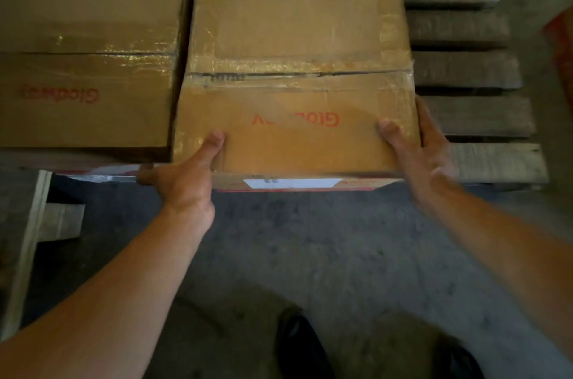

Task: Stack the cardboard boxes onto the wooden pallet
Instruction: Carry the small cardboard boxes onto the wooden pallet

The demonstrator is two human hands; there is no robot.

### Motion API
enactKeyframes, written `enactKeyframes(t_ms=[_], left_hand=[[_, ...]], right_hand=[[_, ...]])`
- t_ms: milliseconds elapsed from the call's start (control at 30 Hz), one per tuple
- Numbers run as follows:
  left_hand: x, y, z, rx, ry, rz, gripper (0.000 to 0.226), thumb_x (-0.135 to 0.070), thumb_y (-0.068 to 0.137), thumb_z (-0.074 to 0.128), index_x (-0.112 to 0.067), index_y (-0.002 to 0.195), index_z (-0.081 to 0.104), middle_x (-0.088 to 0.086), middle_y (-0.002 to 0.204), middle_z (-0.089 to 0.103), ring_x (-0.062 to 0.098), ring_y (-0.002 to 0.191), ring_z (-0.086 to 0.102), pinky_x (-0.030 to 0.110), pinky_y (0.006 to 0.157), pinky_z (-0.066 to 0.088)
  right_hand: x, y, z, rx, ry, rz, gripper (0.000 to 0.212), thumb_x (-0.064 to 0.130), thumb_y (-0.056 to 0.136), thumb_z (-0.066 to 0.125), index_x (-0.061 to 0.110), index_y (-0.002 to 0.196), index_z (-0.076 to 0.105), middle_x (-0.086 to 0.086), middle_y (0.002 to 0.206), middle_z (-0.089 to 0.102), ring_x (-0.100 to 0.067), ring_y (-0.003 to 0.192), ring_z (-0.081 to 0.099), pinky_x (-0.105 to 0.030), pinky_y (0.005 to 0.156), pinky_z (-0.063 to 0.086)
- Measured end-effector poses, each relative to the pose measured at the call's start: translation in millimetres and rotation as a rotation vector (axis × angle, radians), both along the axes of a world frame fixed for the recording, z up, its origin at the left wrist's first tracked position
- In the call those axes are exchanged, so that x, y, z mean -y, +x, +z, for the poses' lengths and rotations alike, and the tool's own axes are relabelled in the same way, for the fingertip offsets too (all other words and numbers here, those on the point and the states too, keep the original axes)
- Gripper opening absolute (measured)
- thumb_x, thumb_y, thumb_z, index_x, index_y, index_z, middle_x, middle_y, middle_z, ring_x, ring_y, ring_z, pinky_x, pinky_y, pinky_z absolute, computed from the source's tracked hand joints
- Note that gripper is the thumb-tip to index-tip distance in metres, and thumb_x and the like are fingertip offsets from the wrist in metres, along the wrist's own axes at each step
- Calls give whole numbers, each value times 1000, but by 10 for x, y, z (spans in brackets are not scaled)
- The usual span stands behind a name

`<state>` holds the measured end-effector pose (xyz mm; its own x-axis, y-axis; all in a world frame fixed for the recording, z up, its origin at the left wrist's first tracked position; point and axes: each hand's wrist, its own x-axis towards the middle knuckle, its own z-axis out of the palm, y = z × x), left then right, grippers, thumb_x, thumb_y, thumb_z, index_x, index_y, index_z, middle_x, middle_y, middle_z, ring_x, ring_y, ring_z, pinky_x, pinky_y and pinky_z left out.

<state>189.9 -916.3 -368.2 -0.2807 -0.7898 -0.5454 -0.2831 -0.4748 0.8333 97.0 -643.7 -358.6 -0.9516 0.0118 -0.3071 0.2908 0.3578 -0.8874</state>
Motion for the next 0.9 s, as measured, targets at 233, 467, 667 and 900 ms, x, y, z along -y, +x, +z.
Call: enactKeyframes(t_ms=[233,467,667,900], left_hand=[[210,-285,-38,32,24,65,120,-40,35,100,-21,130,29,-3,114,59,12,97,63,45,90,56],[193,-242,-60,53,-9,13,126,-43,38,97,-22,139,25,-5,126,56,13,113,56,42,108,44],[-156,-103,125,338,-381,120,78,-56,73,69,-17,134,39,8,133,46,20,113,48,29,85,41],[-866,-191,565,135,-1003,-635,46,-35,91,60,-7,126,56,12,121,59,24,112,56,32,96,44]], right_hand=[[247,-219,-71,23,-16,-70,69,63,76,69,55,139,42,28,113,60,7,99,57,-19,74,47],[222,-243,-101,34,36,-42,63,65,79,66,60,136,39,36,106,52,10,92,52,-16,66,41],[158,-249,-130,28,99,24,74,67,82,62,51,147,30,24,123,54,-5,104,55,-28,85,46],[-401,-473,116,-13,257,-72,75,73,87,48,52,152,17,12,161,28,-22,147,30,-47,113,30]])
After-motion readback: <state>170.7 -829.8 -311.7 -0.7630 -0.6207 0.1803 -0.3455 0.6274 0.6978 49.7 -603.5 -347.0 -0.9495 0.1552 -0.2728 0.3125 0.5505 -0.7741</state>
